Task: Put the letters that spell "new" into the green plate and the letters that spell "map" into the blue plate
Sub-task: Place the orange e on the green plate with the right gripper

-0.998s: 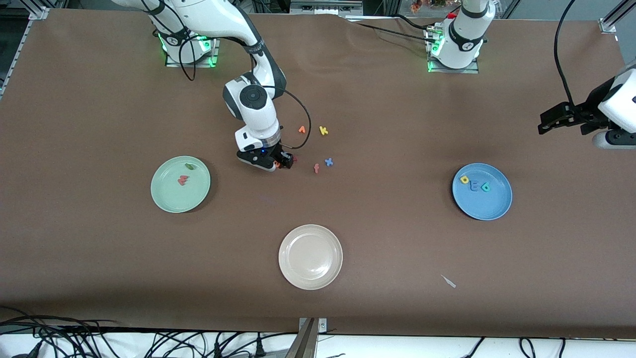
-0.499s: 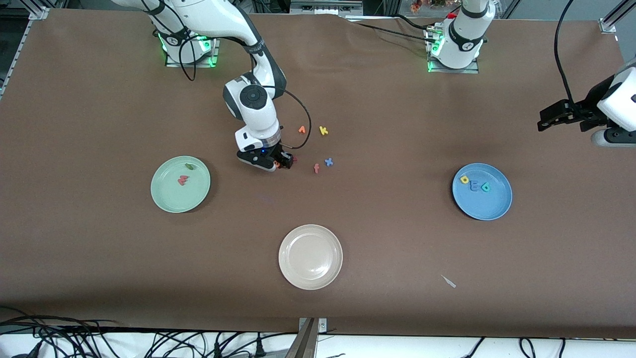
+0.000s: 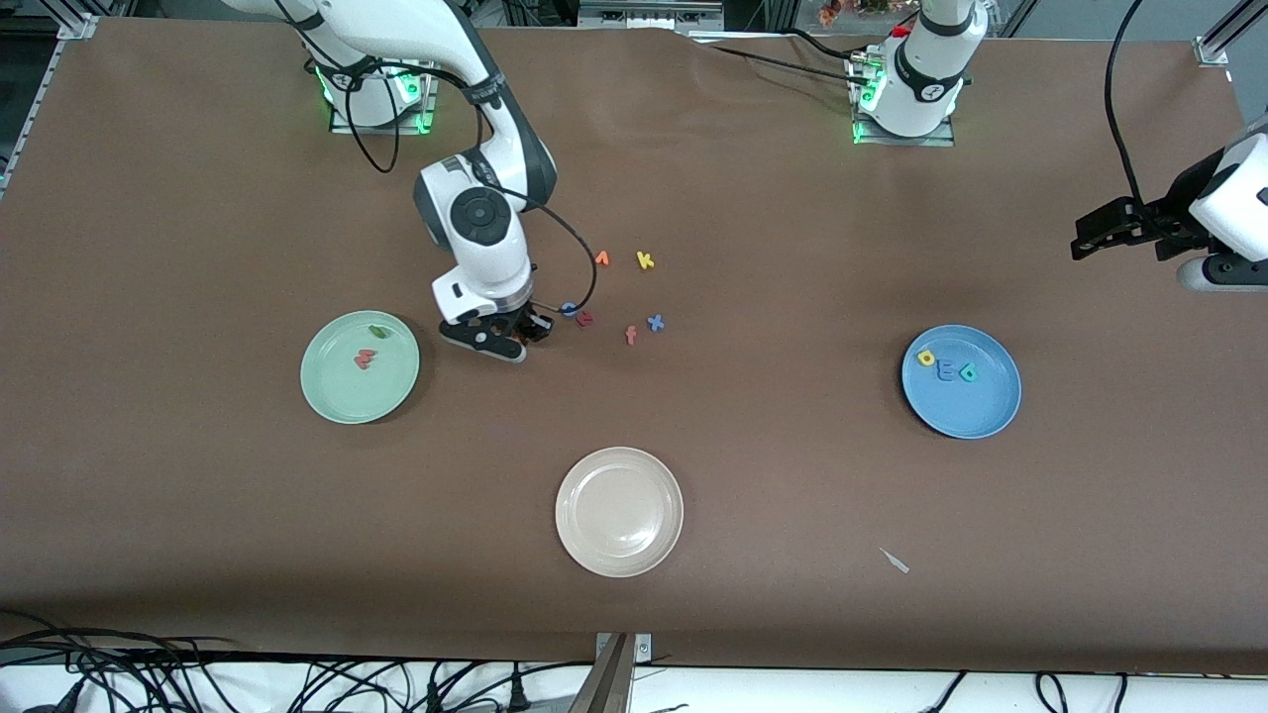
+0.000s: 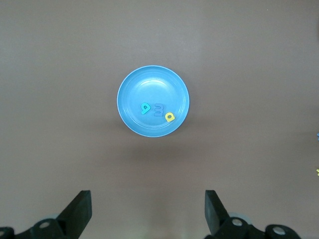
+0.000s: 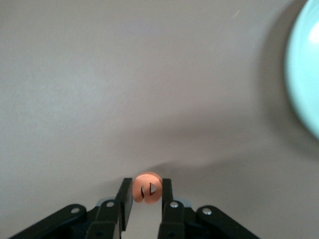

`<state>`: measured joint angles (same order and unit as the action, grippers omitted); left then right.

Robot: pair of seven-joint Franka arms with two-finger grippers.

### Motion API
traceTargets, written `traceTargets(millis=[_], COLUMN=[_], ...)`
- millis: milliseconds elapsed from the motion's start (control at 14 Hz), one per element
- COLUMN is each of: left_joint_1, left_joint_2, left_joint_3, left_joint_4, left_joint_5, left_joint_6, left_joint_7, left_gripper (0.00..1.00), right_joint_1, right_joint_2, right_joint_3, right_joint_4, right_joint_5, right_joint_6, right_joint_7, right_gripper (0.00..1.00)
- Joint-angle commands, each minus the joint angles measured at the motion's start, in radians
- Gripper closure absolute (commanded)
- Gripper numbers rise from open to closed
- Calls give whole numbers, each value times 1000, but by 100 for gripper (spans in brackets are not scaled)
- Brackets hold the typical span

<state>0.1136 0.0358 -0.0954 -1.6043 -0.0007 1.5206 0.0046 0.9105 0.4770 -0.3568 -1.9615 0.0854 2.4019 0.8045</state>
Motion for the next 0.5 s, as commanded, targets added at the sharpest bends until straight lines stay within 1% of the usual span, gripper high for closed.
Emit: traceTargets(millis=[0, 71, 214, 285, 428], left_joint_1=[-14, -15, -17, -17, -15], left_joint_2=[-10, -8, -8, -8, -8], left_joint_3=[8, 8, 6, 6, 6], left_joint_4=[-12, -12, -12, -12, -12], left_joint_5=[-25, -25, -25, -25, -25], left_joint_6=[-10, -8, -10, -10, -10], left_joint_7=[8, 8, 8, 8, 8], left_gripper=[0, 0, 0, 0, 0], right_joint_1=[7, 7, 5, 5, 4], right_joint_2=[-28, -37, -69, -80, -94], right_joint_3=[-31, -49, -123, -160, -210], right_joint_4=[27, 27, 27, 27, 18], right_joint_5=[1, -1, 8, 11, 11], right_joint_6=[-84, -89, -162, -177, -179], right_joint_7=[-65, -96, -258, -333, -457], right_gripper=[77, 77, 77, 77, 77])
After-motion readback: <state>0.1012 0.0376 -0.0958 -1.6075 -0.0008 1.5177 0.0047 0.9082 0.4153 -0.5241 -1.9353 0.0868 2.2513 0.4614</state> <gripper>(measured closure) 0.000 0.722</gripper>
